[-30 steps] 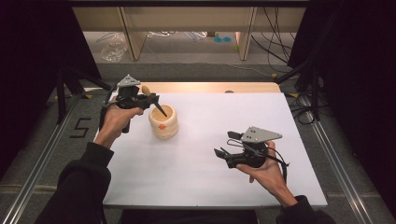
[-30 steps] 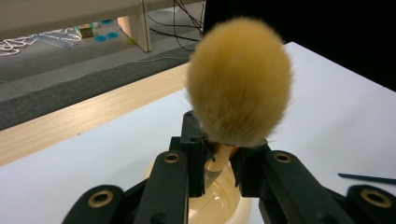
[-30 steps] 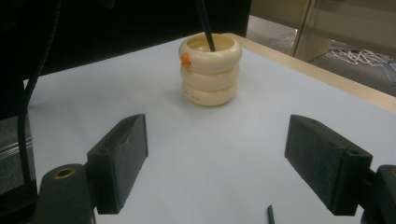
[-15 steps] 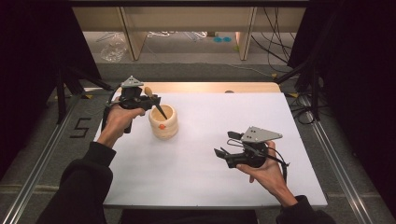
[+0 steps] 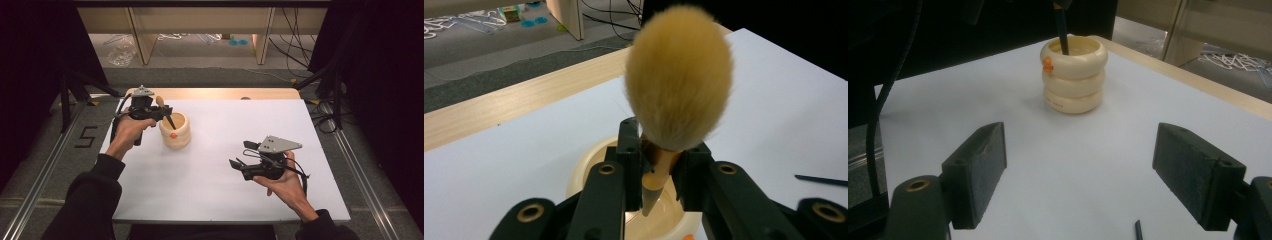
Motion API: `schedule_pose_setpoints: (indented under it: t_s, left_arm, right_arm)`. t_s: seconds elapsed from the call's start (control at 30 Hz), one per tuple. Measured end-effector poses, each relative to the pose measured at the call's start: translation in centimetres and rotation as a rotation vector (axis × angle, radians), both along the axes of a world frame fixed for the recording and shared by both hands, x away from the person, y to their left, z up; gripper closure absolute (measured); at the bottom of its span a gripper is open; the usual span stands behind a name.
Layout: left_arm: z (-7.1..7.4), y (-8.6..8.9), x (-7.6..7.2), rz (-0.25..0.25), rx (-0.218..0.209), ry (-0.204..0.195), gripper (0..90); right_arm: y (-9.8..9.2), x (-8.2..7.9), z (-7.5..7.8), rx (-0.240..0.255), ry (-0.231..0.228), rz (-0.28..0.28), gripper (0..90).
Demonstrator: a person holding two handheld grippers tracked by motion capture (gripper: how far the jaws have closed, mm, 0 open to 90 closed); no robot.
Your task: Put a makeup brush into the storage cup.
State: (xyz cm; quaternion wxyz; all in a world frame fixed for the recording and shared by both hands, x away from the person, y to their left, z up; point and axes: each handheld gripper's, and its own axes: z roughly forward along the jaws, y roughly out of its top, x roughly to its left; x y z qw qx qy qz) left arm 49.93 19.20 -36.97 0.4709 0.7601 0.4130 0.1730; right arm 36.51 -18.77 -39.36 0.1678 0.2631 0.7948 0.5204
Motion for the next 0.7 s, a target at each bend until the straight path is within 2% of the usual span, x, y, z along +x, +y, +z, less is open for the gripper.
schedule_pose_setpoints:
  t_s: [0.27,0.33,0.4,0.43,0.5,0.6,0.7]
  left_arm:
    - [-0.04,-0.03,0.11,-0.007,0.008,-0.003,76.2]
    - [-0.18,-0.18,0.12,-0.001,0.003,0.006,75.4]
    - [-0.30,-0.16,0.22,-0.017,0.022,-0.001,75.4]
    - [-0.38,-0.34,0.20,-0.007,0.005,0.004,75.5]
    - [-0.42,-0.44,0.24,-0.012,0.008,0.004,75.5]
    - [-0.43,-0.40,0.33,-0.025,0.031,0.004,75.3]
    - [-0.58,-0.46,0.35,-0.026,0.028,0.013,74.6]
  right_arm:
    - [0.03,0.03,-0.06,0.000,-0.002,0.001,22.7]
    - [0.02,0.02,-0.05,0.000,-0.001,0.001,22.7]
    - [0.02,0.02,-0.05,0.001,-0.001,0.001,22.7]
    - [0.01,0.03,-0.06,0.000,-0.002,0.001,22.7]
    - [0.01,0.04,-0.07,0.000,-0.002,0.001,22.7]
    - [0.01,0.05,-0.08,-0.001,-0.001,0.001,22.7]
    - [0.02,0.04,-0.08,-0.001,-0.002,0.003,22.7]
